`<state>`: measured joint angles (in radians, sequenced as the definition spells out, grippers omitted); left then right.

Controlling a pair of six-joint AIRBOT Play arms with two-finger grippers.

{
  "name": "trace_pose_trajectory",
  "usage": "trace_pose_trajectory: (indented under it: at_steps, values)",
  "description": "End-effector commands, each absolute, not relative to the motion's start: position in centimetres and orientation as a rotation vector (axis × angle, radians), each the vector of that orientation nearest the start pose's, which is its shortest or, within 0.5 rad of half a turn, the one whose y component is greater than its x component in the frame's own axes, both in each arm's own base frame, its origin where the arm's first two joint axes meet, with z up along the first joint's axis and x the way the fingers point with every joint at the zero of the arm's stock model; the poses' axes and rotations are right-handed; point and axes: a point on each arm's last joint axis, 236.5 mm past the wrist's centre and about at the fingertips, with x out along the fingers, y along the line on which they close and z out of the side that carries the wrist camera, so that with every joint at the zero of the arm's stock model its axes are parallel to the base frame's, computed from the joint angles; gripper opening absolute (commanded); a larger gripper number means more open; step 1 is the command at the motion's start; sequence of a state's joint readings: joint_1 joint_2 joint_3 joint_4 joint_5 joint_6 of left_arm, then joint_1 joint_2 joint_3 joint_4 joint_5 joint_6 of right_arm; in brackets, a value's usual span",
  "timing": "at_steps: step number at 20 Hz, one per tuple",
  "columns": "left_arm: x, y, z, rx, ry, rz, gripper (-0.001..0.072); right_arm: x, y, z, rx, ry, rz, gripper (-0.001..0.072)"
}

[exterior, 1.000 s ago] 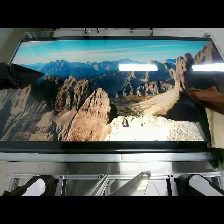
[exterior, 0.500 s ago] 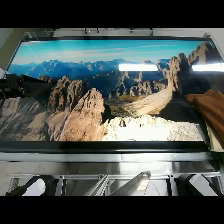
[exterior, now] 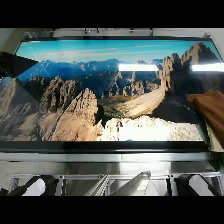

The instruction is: Fold the shirts.

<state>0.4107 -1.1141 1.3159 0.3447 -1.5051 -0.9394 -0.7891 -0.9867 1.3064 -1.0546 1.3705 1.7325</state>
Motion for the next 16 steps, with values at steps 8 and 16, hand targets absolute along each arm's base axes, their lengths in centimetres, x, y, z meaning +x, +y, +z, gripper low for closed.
trace_pose_trajectory:
  at_steps: [8, 16]
  values:
    - [27.6, -10.3, 13.8, -0.538, 0.849, -0.711, 0.0025, 30.5, 8.2, 15.0, 0.402, 0.892, 0.288, 0.0017]
    - [23.9, -11.3, 11.2, -0.508, 0.877, -0.682, 0.0025, 29.5, 9.6, 12.1, 0.439, 0.874, 0.299, 0.0018]
